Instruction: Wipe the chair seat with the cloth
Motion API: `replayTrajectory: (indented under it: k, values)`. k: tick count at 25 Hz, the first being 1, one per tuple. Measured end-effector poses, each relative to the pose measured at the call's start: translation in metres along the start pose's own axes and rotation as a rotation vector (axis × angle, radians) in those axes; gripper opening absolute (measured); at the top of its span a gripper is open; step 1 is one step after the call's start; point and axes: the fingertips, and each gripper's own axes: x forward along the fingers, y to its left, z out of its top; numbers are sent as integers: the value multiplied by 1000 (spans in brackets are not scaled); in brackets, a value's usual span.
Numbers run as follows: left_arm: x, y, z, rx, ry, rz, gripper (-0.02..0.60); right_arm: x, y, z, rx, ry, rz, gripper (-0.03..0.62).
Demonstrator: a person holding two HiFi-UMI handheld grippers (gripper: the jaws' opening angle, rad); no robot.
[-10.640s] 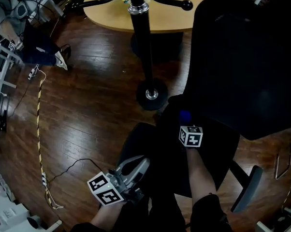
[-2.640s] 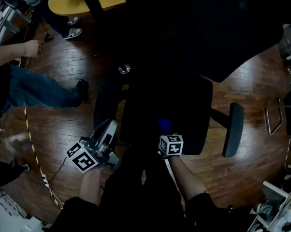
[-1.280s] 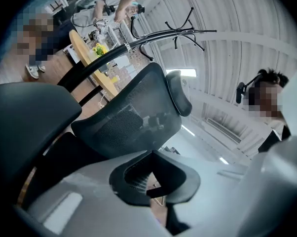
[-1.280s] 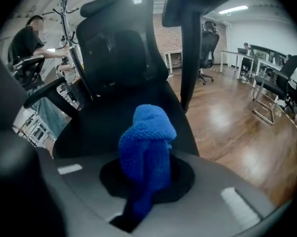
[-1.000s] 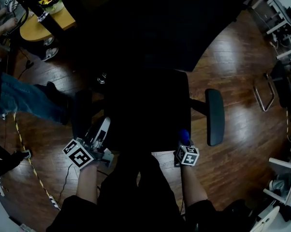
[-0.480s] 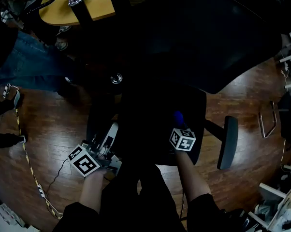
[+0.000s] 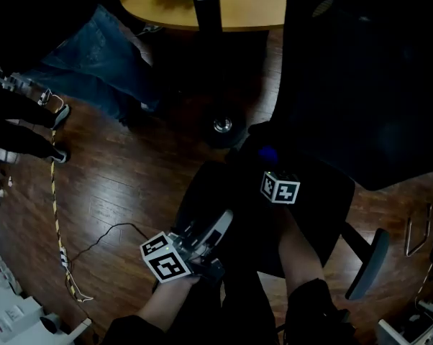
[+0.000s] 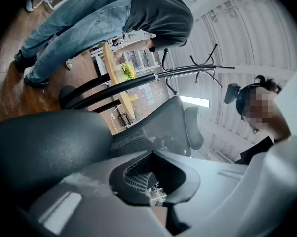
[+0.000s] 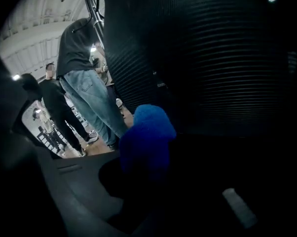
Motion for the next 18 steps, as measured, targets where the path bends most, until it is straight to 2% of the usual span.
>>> replayTrajectory:
  k: [5, 9, 13, 16, 18]
  values:
    - [1, 28, 4, -71, -12, 57, -11, 30, -2, -1, -44, 9, -33, 37]
    - [2, 30, 4, -73, -9, 66, -11, 23, -16, -7, -35, 6, -69, 37]
    - [5, 28, 2, -66, 0, 70, -11, -6, -66, -12, 3, 15, -173, 35]
    - [2, 24, -1, -60, 19, 68, -11, -57, -101, -2, 18, 11, -278, 35]
    - [0, 23, -5, -63, 39, 65, -11, -82, -145, -23, 63, 15, -343, 35]
